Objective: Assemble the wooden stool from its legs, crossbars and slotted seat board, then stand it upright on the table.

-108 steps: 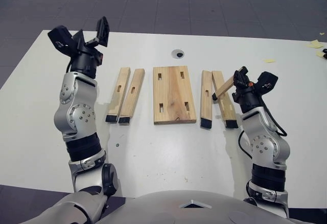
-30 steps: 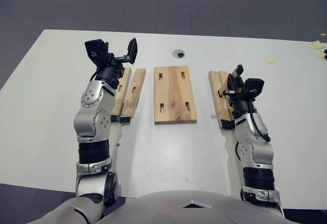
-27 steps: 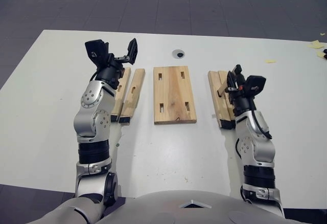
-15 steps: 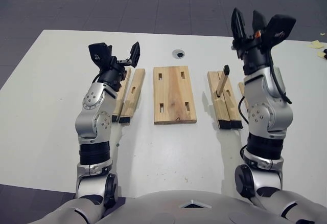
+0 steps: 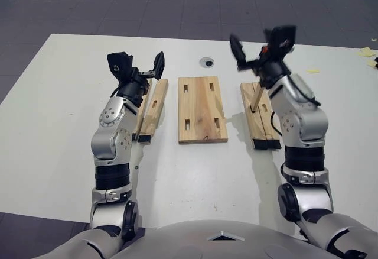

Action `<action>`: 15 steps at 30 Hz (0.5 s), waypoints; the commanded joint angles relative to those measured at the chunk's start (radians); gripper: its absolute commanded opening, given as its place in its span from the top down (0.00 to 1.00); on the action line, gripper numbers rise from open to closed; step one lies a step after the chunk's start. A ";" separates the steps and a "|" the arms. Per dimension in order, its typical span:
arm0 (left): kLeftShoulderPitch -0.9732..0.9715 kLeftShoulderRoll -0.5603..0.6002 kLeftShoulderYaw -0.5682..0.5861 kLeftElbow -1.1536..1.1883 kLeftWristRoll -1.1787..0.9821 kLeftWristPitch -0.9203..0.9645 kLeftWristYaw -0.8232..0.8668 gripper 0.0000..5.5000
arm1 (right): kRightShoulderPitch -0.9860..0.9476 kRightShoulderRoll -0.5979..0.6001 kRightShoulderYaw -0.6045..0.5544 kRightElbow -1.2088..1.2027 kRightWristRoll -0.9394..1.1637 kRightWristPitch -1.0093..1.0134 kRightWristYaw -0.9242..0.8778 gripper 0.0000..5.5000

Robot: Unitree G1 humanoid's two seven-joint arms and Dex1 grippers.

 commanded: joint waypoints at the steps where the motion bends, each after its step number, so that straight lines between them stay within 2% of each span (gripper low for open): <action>1: -0.011 0.005 -0.002 -0.001 0.007 0.006 -0.005 0.02 | -0.047 -0.005 -0.058 0.067 0.050 -0.003 0.046 0.02; 9: -0.007 -0.005 -0.015 0.002 0.010 0.004 -0.005 0.02 | -0.236 0.051 -0.227 -0.025 0.350 0.102 0.067 0.02; 15: -0.008 -0.002 -0.011 0.009 0.012 -0.001 -0.006 0.02 | -0.280 -0.003 -0.212 -0.036 0.303 0.066 0.069 0.02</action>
